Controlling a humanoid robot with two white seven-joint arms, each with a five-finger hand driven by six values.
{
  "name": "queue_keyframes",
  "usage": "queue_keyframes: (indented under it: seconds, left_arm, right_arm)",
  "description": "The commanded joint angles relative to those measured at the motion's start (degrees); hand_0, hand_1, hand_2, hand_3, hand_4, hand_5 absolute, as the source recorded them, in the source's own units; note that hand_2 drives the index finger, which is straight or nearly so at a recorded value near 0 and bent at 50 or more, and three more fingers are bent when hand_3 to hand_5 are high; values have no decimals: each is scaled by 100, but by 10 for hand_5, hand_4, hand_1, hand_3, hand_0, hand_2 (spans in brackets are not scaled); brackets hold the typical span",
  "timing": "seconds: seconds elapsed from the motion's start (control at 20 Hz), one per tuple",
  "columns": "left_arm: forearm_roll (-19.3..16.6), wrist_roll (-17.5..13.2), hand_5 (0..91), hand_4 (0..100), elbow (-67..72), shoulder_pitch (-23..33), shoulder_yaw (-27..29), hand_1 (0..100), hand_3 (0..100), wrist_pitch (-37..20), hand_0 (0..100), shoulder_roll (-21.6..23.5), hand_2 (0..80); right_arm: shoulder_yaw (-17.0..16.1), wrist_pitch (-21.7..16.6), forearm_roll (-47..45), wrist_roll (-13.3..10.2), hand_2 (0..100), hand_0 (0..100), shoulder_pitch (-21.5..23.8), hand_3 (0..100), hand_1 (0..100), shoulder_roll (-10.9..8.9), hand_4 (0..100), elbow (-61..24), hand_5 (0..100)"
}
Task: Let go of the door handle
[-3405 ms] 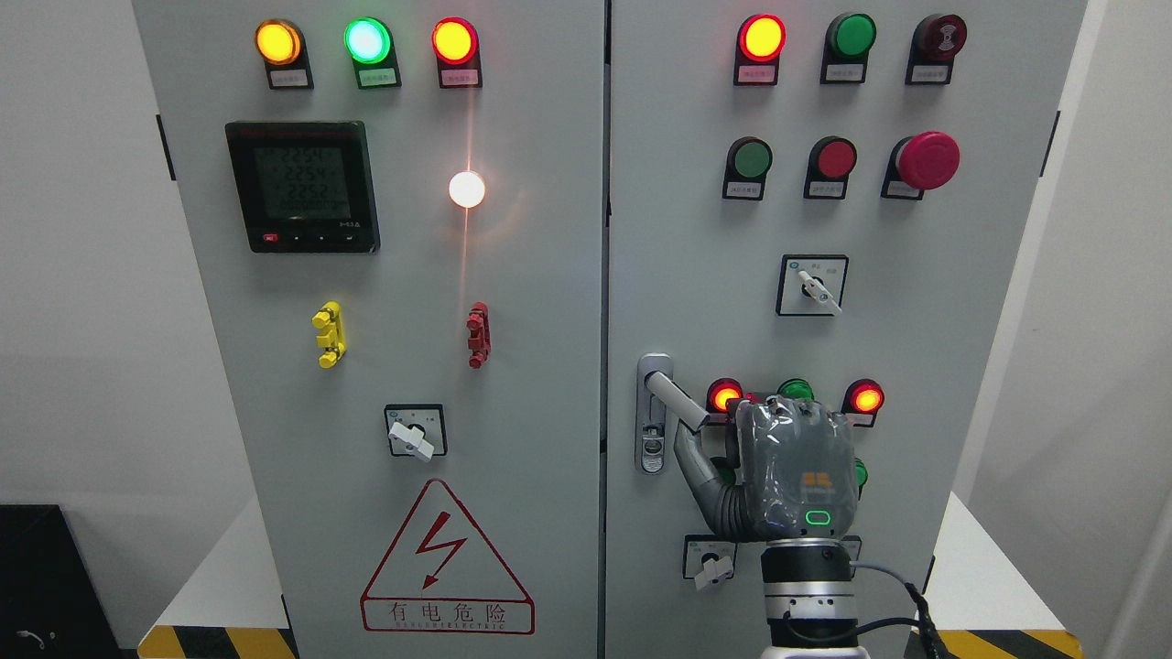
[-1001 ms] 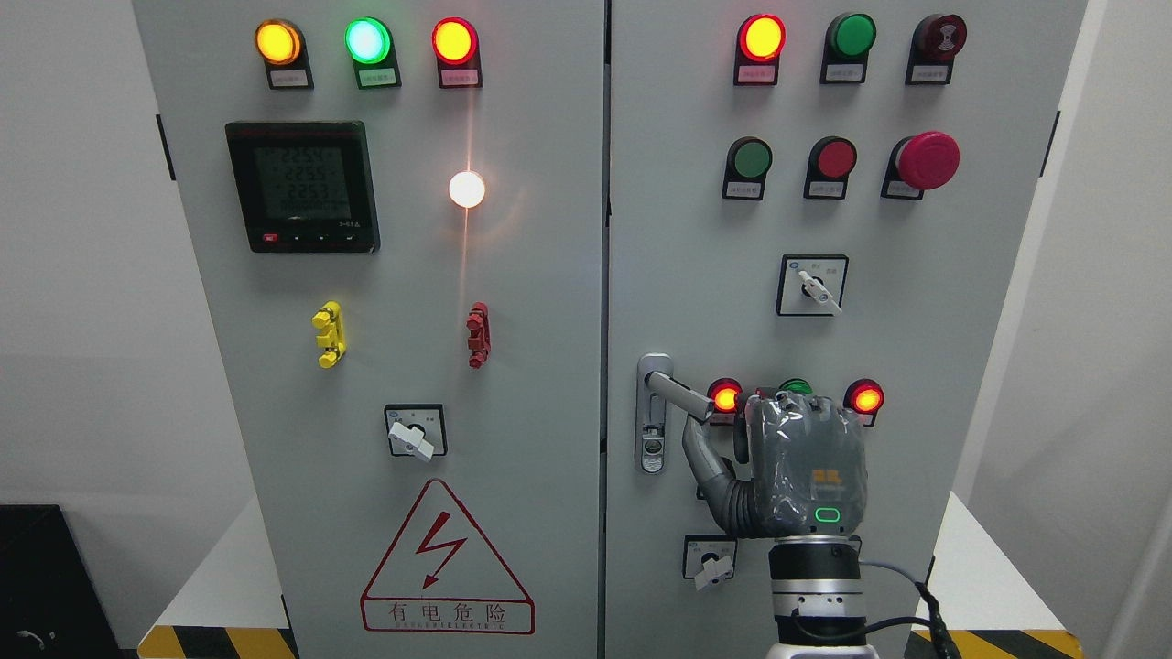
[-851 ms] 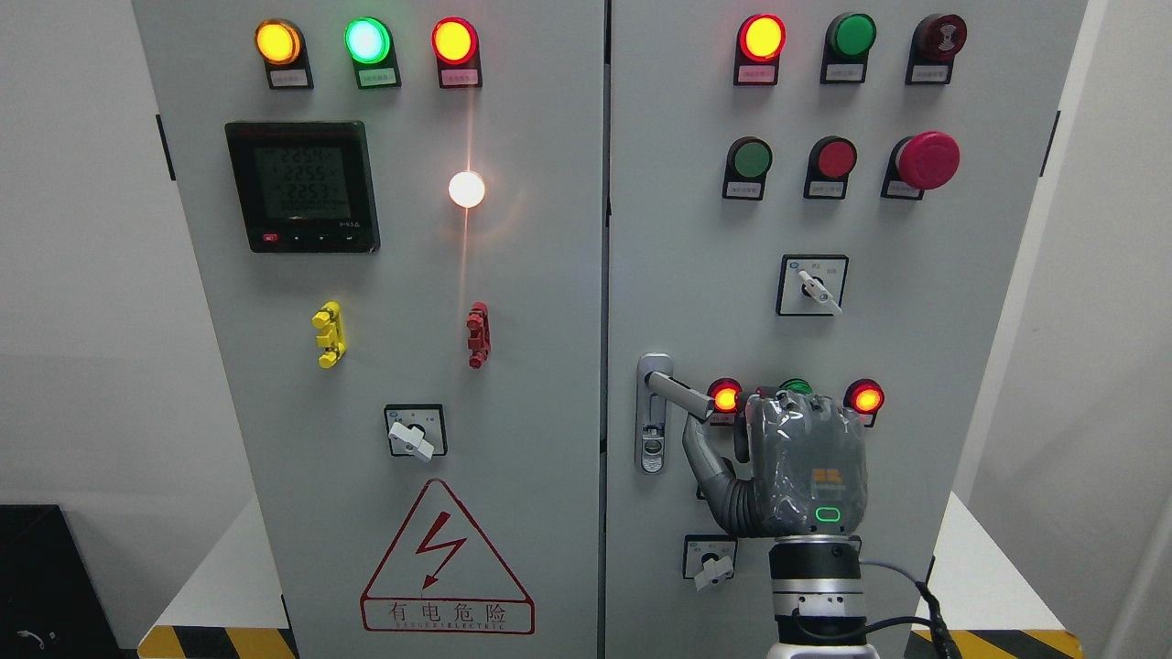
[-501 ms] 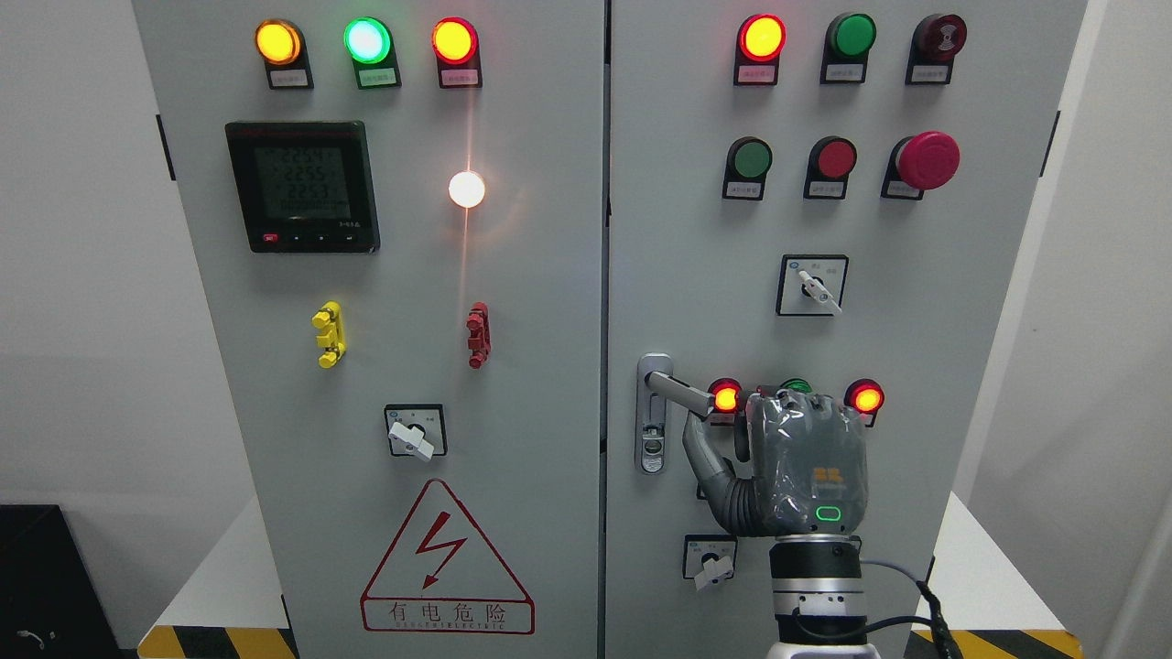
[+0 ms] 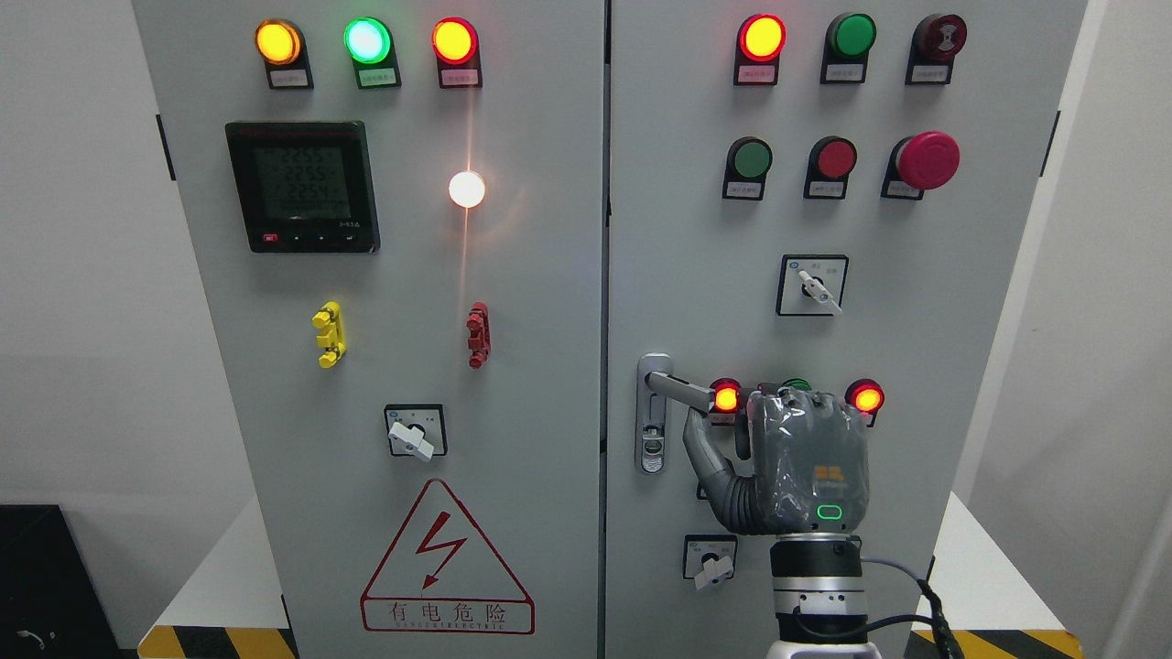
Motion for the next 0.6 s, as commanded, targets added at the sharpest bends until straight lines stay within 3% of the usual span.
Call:
queue_keyframes:
  seconds: [0.0,0.55]
  left_arm:
    - [0,-1,0,0,0,44,0,556,0,4,120,0,0]
    - [0,-1,0,0,0,53,0,556,0,4,120,0,0]
  right_arm:
    - [-15,3,0,-20,974,574,-6,1000,277,0,986,-6,1000]
    - [-24,3,0,-20,974,575,21,1000,276,-17,988,-6,1000]
